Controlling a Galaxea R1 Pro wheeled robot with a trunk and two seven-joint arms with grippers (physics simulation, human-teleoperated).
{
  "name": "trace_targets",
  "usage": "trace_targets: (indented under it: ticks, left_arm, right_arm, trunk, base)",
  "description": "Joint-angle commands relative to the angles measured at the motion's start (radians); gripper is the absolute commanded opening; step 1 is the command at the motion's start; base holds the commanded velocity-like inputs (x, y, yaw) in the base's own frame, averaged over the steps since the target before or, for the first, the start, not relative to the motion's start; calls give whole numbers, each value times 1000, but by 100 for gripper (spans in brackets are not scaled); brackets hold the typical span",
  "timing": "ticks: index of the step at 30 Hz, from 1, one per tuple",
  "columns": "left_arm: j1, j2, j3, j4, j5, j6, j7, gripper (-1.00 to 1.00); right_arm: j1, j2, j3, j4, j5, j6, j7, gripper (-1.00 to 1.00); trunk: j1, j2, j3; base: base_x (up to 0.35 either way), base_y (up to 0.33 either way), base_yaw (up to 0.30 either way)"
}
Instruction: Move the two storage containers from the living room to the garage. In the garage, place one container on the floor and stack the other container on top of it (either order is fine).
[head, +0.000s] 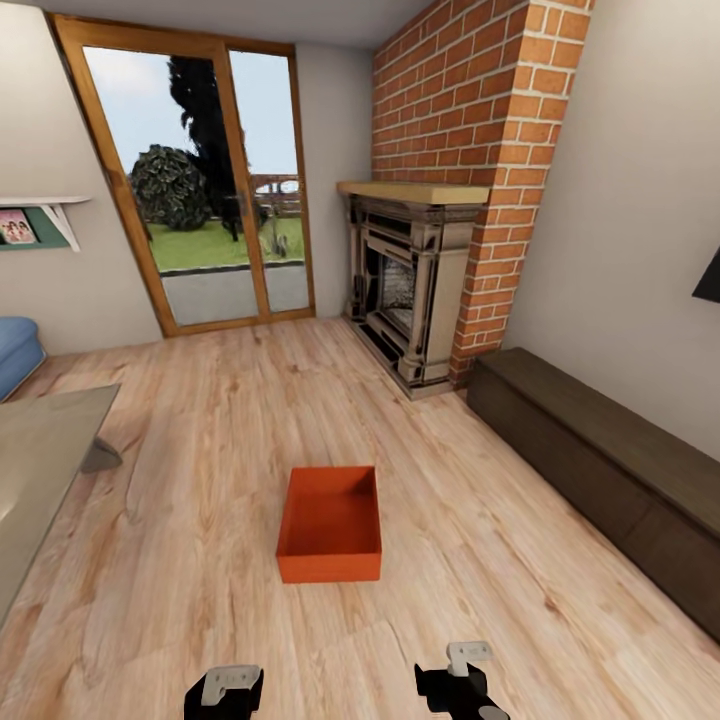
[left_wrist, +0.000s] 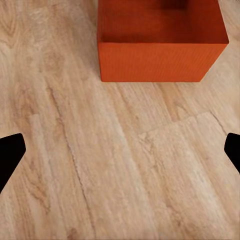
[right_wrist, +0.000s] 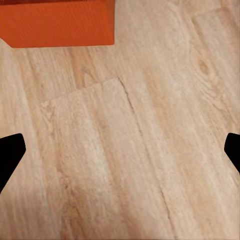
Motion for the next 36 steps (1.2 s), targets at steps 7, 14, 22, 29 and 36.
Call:
trace_targets:
  ticks: [7,14,22,29,36]
  left_arm:
    - [-1,0,3,1,0,-4,-2,100]
    - [-1,0,4,1,0,-3,-2,100]
    - [-1,0,4,0,0,-4,-2,100]
    - [-1,0,4,0,0,-4,-2,100]
    - [-1,0,4,0,0,-4,-2,100]
  right_arm:
    - [-1,0,2,1,1,-3,-2,100]
    - [-1,0,2,2,1,-3,-2,100]
    - [-1,0,2,2,1,-3,-2,100]
    - [-1,0,2,2,1,-3,-2,100]
    - [0,0,2,2,1,-3,-2,100]
  trunk:
    - [0,-1,-1]
    - [0,-1,-1]
    - [0,-1,-1]
    - [0,-1,-1]
    - [0,-1,-1]
  base:
    - [127,-9,0]
    - [308,-1,0]
    - [266,0,0]
    - [117,0,0]
    - [310,0,0]
